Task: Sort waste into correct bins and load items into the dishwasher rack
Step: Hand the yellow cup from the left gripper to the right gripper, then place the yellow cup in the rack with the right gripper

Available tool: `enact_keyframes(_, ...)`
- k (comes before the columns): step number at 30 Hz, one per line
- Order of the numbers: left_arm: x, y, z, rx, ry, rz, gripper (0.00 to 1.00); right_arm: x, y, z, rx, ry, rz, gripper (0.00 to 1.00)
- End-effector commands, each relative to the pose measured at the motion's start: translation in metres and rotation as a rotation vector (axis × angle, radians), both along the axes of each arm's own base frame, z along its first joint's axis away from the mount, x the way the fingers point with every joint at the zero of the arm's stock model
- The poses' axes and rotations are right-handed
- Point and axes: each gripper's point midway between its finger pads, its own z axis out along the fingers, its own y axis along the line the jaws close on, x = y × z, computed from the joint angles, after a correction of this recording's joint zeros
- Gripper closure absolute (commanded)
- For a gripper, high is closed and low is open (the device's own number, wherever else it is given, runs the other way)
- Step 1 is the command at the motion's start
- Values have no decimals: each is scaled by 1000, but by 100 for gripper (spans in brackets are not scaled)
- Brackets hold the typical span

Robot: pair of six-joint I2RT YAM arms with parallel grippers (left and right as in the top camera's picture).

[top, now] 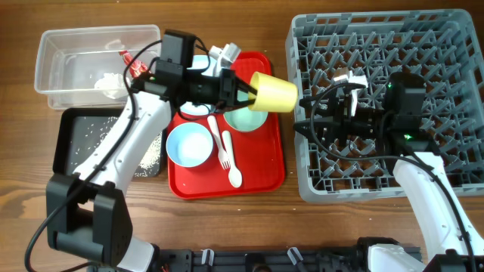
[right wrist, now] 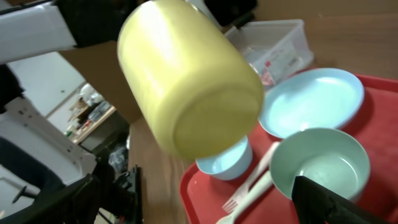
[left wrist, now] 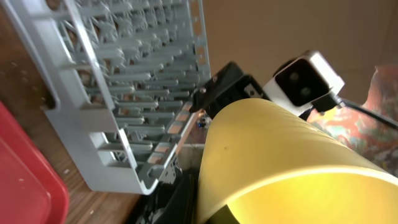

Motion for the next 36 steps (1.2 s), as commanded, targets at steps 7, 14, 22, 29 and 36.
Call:
enact_keyframes(7,-27,-37,-1,6,5,-97,96,-10,3,21,73,-25,93,1)
enact_keyframes(14,-33,-46,-3,24,19,-107,96,-15,4,27,94,-57,129,11)
enact_keyframes(22,-33,-46,-3,25,27,-105,96,-10,4,25,77,-55,104,41)
enact_keyframes(29,-27,-44,-9,57,5,-76,87,16,-4,7,-26,-43,-52,43)
enact_keyframes(36,29,18,-76,493,-86,249,50,44,-31,-33,-230,75,-326,43)
